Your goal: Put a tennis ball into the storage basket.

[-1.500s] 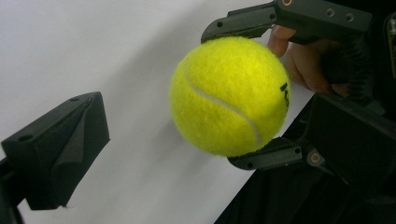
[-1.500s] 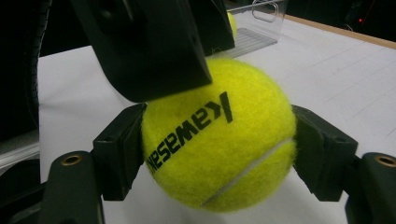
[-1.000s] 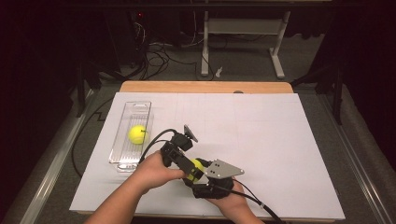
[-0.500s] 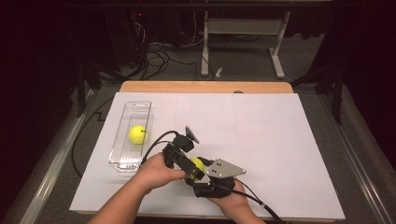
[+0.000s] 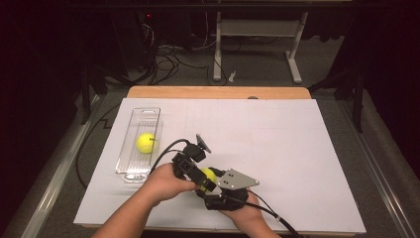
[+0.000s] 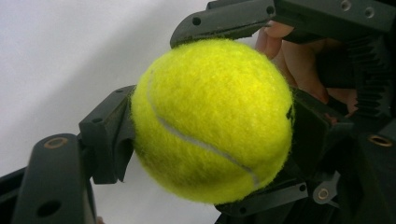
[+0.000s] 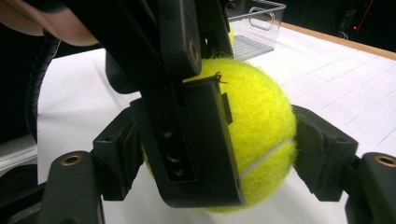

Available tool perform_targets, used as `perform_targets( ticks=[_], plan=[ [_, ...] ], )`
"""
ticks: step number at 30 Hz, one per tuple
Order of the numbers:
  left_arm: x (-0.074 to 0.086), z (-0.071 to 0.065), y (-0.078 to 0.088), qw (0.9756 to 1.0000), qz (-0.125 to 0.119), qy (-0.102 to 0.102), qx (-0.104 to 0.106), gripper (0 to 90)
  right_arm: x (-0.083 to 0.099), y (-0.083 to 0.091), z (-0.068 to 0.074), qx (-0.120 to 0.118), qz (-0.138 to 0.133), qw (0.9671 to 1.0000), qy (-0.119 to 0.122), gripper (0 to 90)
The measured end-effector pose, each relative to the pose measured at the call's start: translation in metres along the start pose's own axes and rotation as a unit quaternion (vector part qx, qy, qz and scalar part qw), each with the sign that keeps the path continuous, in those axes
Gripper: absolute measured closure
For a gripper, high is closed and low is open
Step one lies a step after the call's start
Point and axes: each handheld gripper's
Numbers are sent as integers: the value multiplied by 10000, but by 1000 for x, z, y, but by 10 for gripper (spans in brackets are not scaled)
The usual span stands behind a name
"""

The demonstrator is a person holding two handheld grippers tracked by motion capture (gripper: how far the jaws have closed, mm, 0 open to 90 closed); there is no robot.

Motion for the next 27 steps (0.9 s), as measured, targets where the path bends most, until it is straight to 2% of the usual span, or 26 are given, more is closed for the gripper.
perform_targets(
  ticks=[16,20,27],
  plan=[
    [0,-3,0,9999,-44,-60,-77,269,1,0,0,26,-50,9999,108,256],
    [-1,-3,1,9999,-49,-114,-49,269,2,0,1,21,-77,9998,189,207],
    [-2,-2,4,9999,-128,-100,-49,269,3,0,1,114,-44,9998,134,113]
  ],
)
Point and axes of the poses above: each handheld gripper's, and its own axes: y roughly backward along the jaws, x roughly out of its underside, z roughly to its left, and after that the axes turned 13 degrees about -y, right-handed
